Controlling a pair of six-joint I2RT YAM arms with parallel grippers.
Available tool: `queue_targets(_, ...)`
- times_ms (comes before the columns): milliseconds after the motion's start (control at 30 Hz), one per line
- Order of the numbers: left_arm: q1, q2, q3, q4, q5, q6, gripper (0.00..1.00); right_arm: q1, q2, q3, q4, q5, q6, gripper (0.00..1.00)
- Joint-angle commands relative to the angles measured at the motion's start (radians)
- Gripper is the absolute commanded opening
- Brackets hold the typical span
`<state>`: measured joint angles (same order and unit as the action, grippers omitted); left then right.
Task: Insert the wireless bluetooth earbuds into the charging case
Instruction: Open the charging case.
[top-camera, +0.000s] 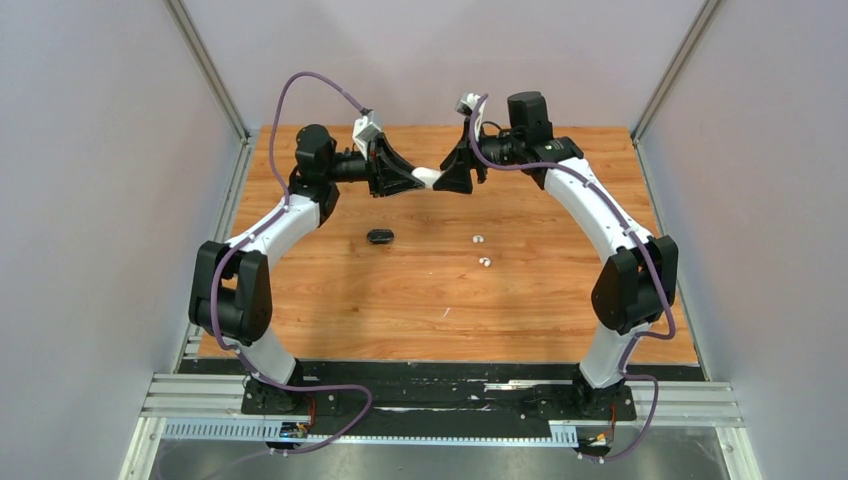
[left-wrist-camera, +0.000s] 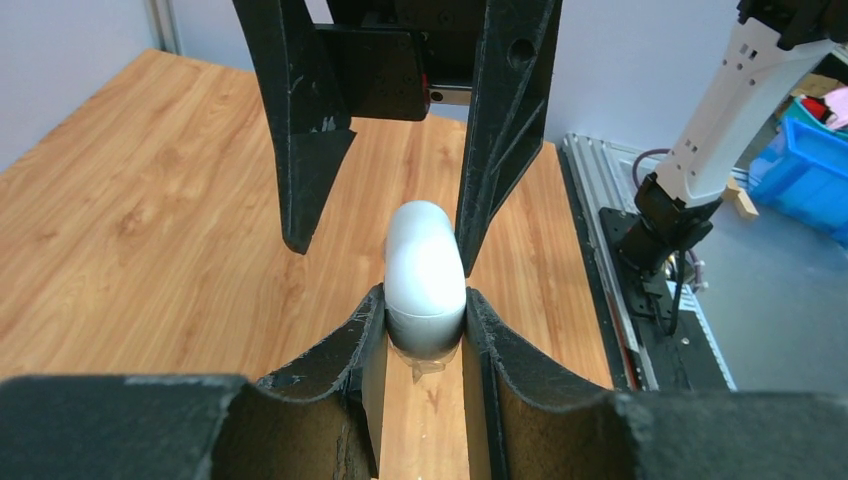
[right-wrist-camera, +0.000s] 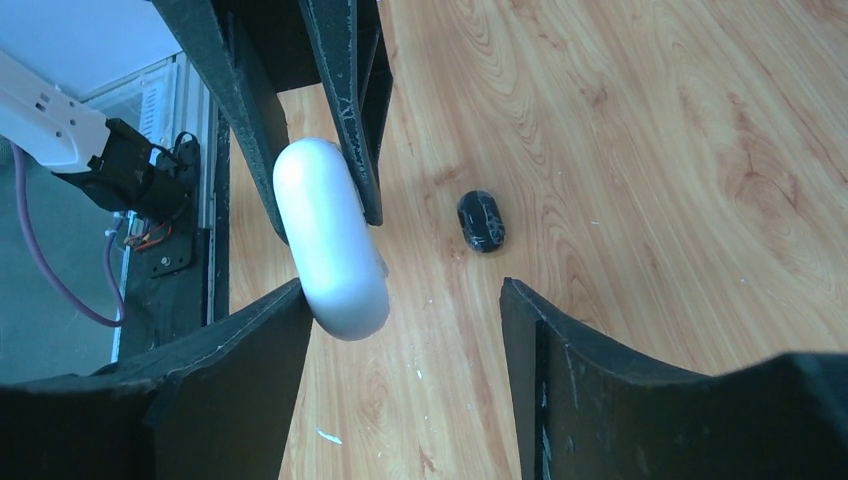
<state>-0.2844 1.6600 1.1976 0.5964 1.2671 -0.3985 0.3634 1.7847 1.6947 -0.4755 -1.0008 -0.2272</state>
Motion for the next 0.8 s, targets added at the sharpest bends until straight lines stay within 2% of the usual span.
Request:
queue_targets(0, -0.011, -0.011, 0.017, 0.025, 0.067, 0.013, 0.00, -0.025, 0.032, 0.091, 0.081, 0.060, 0.057, 0.67)
queue_targets(167, -0.012, -0.011, 0.022, 0.007, 0.073, 0.030, 0.00, -0.036, 0.040, 0.109, 0.084, 0.064, 0.075, 0.66)
queue_targets(467, -0.013, -0.014, 0.026, -0.070, 0.069, 0.090, 0.00, -0.077, 0.044, 0.090, 0.145, 0.043, 0.201, 0.65)
queue_targets(767, -0.013, -0.013, 0.041, -0.082, 0.060, 0.090, 0.00, -0.074, 0.042, 0.078, 0.150, 0.022, 0.187, 0.62)
